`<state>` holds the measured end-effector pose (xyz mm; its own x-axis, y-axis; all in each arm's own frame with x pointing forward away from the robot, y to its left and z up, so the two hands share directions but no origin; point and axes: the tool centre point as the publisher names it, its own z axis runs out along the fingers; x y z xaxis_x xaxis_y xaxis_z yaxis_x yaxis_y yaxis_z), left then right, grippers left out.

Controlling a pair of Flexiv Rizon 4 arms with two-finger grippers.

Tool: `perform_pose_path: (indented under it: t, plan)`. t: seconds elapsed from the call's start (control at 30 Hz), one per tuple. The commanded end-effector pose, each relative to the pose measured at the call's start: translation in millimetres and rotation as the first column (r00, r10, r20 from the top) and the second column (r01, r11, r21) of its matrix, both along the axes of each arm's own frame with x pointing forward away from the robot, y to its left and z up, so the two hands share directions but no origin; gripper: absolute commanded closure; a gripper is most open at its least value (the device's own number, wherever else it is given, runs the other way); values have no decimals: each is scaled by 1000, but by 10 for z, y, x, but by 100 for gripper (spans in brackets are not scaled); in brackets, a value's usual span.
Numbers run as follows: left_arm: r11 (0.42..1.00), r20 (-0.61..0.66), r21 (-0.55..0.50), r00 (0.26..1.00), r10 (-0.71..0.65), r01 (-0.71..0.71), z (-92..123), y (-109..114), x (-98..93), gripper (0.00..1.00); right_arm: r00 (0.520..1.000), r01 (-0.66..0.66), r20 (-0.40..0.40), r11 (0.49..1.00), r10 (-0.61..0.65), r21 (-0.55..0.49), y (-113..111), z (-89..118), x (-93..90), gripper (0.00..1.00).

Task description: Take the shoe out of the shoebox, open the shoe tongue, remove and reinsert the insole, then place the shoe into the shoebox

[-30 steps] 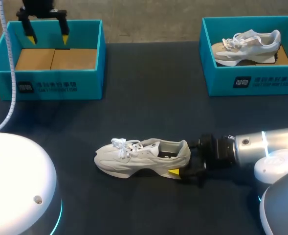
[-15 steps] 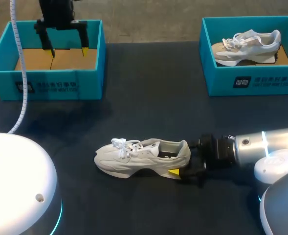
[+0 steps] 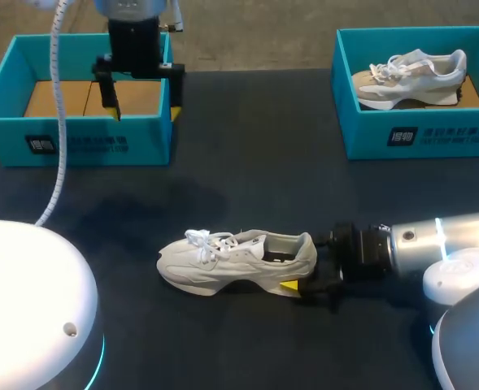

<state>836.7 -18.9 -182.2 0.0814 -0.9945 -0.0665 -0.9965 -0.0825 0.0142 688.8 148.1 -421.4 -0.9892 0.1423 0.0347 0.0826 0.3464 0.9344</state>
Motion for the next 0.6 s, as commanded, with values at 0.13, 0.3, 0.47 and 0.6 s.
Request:
perform_pose_path:
  t: [0.13,0.3,0.47,0.6]
  plan:
    - [1000,10,-7,1000,1,-1,2,36,-31,0,1000,-1,-2,1000,0,-7,15,18,-9,100]
    - [1000,62,15,998,20,-20,-29,-46,-195,0,1000,-1,-2,1000,0,-7,15,18,-9,100]
    - [1000,66,-24,998,-6,8,-51,-212,-577,0,1000,-1,-2,1000,0,-7,15,18,-9,100]
    - [999,86,-31,996,-5,8,-86,-314,-796,0,1000,-1,-2,1000,0,-7,15,18,-9,100]
